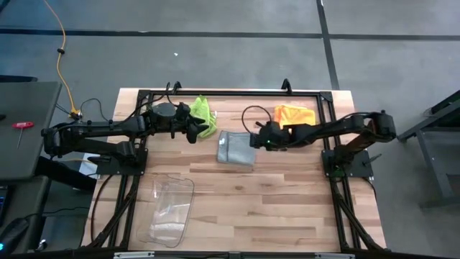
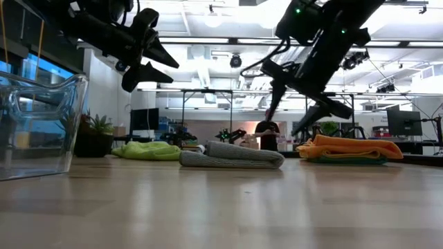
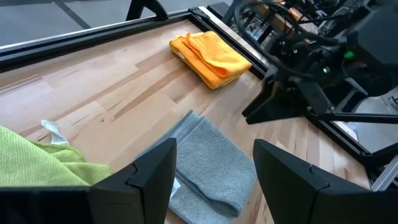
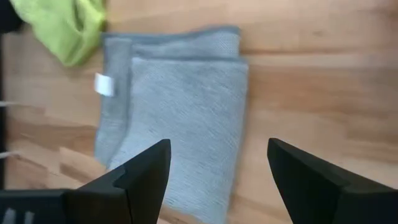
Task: Fold microfiber towels
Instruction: Stack the light blue towel on top of the orange towel
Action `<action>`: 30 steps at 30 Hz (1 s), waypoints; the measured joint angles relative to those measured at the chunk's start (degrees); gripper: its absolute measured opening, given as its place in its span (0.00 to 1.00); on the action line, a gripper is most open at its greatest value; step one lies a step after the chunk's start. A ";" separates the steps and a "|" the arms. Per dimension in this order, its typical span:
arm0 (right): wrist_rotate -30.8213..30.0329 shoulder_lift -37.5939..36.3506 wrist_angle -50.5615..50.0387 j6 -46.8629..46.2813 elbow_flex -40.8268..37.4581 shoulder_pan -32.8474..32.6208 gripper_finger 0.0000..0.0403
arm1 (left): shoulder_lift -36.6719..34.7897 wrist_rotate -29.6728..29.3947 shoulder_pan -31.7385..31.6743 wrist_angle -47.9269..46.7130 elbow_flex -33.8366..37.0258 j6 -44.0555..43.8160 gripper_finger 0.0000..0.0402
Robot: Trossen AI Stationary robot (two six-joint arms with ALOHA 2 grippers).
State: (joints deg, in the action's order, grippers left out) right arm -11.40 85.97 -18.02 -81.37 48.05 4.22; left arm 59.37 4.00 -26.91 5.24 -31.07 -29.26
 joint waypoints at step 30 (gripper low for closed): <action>8.44 1.92 3.91 -5.26 -0.22 0.15 0.64 | -23.53 10.51 1.04 15.89 10.29 -0.29 0.50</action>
State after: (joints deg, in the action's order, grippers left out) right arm -2.96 87.89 -14.10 -86.63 47.83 4.37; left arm 35.84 14.52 -25.87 21.14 -20.78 -29.55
